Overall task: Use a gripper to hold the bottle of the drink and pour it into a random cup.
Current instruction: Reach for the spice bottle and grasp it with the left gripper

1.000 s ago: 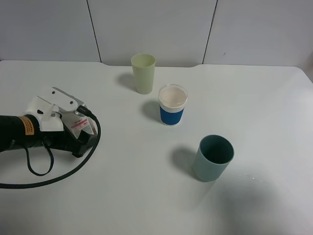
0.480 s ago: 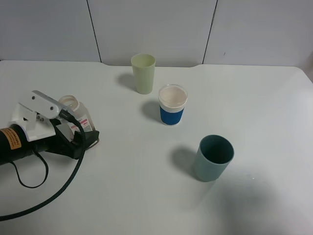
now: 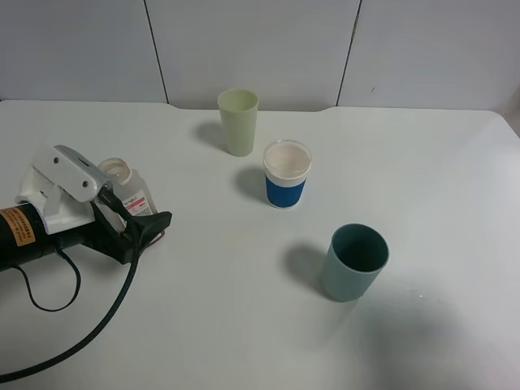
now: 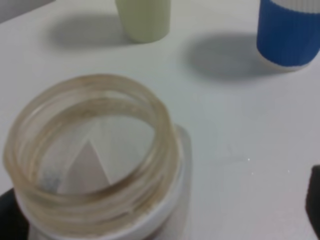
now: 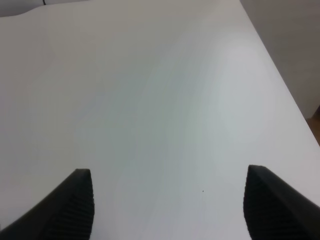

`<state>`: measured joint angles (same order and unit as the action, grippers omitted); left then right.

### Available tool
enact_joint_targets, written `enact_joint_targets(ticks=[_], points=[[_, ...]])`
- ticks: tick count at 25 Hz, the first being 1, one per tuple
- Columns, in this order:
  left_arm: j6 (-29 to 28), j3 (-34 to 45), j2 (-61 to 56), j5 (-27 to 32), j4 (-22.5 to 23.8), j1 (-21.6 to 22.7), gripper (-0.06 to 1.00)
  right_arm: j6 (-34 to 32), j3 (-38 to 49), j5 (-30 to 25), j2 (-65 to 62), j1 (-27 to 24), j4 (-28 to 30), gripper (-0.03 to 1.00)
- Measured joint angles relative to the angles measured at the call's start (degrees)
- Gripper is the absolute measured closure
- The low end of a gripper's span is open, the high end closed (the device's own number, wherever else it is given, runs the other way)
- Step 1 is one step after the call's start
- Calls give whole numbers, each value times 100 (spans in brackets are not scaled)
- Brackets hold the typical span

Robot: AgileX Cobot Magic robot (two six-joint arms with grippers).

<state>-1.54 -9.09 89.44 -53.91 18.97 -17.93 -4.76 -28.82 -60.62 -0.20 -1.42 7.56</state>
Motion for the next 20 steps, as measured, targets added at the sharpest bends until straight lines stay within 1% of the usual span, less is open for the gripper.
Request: enact_joint_targets(ticks=[6, 13, 16, 20], points=[[45, 0, 469, -198, 0, 0, -5, 0, 0, 0, 0, 0, 0, 33], [83, 13, 1161, -687, -14, 0, -5, 0, 0, 0, 0, 0, 0, 33], [94, 13, 1441, -1013, -38, 0, -5, 0, 0, 0, 0, 0, 0, 33], [94, 13, 1550, -1245, -43, 0, -4, 0, 0, 0, 0, 0, 0, 33]])
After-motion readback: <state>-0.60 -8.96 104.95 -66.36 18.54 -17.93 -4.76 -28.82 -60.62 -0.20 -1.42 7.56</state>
